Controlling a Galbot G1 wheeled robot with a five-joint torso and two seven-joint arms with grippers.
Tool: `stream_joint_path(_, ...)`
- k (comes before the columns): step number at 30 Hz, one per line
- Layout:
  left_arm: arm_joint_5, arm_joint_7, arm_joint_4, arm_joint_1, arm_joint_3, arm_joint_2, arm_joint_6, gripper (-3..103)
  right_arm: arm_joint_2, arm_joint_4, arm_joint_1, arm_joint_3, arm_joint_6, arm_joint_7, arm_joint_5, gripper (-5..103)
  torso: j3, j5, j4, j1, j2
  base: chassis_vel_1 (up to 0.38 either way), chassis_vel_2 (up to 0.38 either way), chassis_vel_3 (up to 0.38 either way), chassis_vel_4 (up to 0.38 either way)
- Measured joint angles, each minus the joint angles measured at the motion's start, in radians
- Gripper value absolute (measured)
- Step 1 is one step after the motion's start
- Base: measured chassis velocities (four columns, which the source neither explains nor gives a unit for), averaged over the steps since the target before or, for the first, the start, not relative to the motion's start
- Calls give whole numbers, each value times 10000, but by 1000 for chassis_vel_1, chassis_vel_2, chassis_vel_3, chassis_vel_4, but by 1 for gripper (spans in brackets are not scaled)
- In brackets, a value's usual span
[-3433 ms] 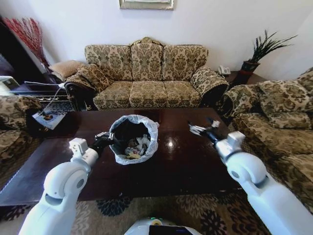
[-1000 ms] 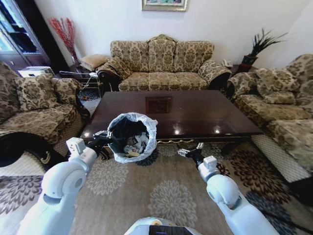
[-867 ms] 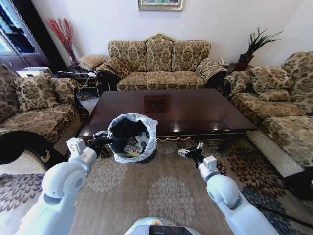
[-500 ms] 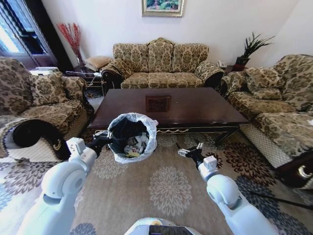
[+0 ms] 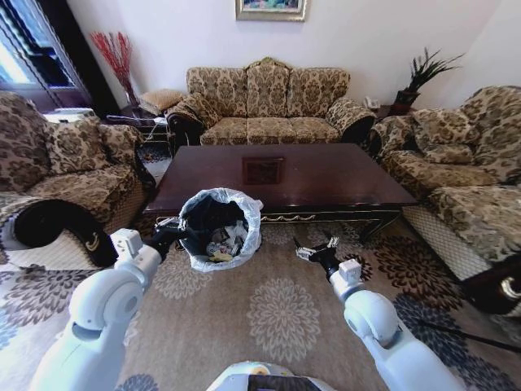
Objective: Move to the front of the table and place the trash on the table into the trash bin.
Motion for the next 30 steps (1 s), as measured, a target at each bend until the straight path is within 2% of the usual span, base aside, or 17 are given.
stream_joint_path(30, 39, 16, 11, 25, -46, -36, -49, 1, 0, -2, -1, 5, 8, 1, 11, 100, 2, 1, -3, 5, 2, 0, 0, 0, 0)
